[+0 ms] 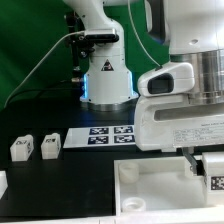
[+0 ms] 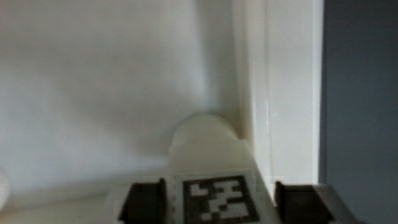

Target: Assemble one leg

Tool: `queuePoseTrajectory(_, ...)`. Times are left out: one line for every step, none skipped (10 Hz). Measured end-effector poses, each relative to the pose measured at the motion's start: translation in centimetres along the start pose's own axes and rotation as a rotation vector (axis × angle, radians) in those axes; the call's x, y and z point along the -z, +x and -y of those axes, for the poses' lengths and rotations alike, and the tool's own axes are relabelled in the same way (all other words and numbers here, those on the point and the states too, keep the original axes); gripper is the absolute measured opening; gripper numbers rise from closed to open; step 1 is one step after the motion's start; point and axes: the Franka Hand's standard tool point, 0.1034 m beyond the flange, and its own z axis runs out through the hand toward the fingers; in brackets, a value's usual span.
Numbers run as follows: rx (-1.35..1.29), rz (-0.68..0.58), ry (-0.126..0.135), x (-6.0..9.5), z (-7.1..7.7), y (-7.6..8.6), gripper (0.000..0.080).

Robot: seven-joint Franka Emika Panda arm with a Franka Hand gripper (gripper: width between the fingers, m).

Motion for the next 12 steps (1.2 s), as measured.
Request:
queuePoseTrajectory(-0.149,0.011,-0.005,0.0,0.2,0.0,0.0292)
queuePoseTrajectory(-0.249,0.016,-0.023,-0.1,-0.3,0.1,0.0292)
queuePoseTrajectory(-0.331,0.024,-0.039,-0.1,-0.6,0.3,0.0297)
queuePoseTrajectory(-0.427,0.03,-0.054,0.0,-1.0,0.4,0.0304)
queuePoseTrajectory(-0.501,0.028,-0.064,0.0,-1.4,0.5,0.0304)
queuePoseTrajectory(-0.56,0.019,-0.074,0.0,-1.8,0.6,0.0304)
queuePoseTrajectory(-0.557,0.018,-0.077,0.0,-2.0,0.6,0.0313)
queuePoseTrajectory(-0.559,0.019,-0.076,0.0,-1.9,0.6,0.0313)
queuePoseTrajectory(-0.559,0.019,-0.076,0.0,-1.9,0.6,0.0479)
queuePoseTrajectory(-0.559,0.019,-0.076,0.0,-1.9,0.6,0.0591)
queuePoseTrajectory(-0.554,0.018,-0.073,0.1,-1.9,0.6,0.0591)
queuePoseTrajectory(-0.539,0.017,-0.065,0.7,-1.7,0.4,0.0637)
